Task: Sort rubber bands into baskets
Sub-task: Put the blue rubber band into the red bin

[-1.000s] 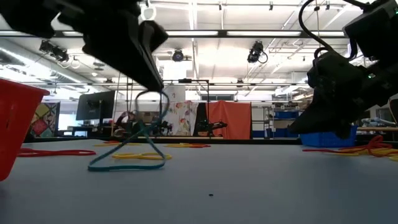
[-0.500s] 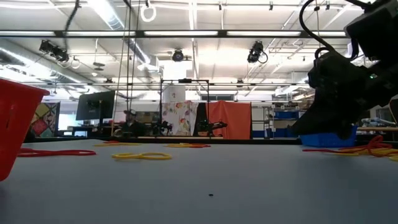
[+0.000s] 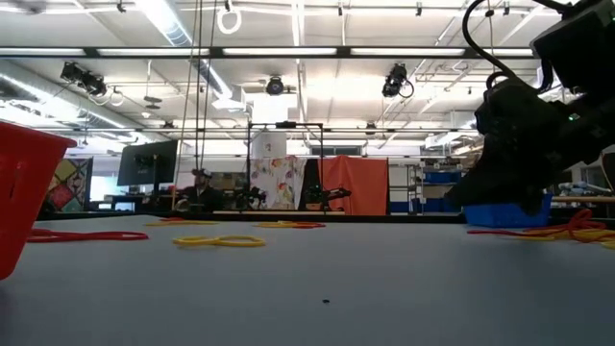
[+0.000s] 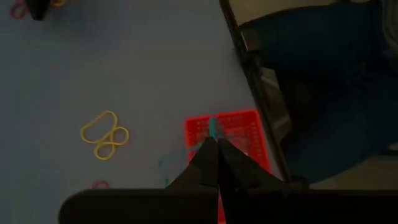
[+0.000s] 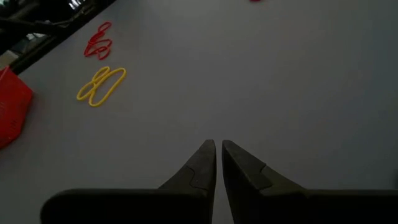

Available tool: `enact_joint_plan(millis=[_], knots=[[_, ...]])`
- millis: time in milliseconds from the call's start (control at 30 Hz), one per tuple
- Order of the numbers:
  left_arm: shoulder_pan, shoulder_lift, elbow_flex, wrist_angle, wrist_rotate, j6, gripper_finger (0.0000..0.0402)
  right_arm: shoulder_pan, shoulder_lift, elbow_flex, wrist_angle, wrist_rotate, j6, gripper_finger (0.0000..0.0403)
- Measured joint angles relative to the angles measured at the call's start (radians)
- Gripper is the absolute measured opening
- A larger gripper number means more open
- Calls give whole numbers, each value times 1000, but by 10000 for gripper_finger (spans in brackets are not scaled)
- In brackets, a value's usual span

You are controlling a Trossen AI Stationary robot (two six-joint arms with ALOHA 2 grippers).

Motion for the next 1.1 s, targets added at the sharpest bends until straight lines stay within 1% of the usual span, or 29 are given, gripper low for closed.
enact_joint_plan(millis=[67, 233, 400, 533, 833, 1000, 1100], knots=[[-16, 10, 0, 3, 0, -25, 1, 0, 0, 0, 0, 0, 8, 41], [-46, 61, 0, 2, 18, -27, 1, 0, 0, 0, 0, 0, 9, 41], [-47, 131, -1, 4, 119, -23, 1, 0, 0, 0, 0, 0, 17, 41], [-46, 184, -1, -2, 179, 7, 1, 0, 0, 0, 0, -1, 45, 41], [-5, 248, -3, 1, 233, 24, 1, 0, 0, 0, 9, -22, 45, 41], [31, 250, -81, 28, 312, 36, 1, 0, 0, 0, 10, -27, 21, 41], [53, 251, -133, 33, 323, 38, 1, 0, 0, 0, 13, -27, 5, 41]])
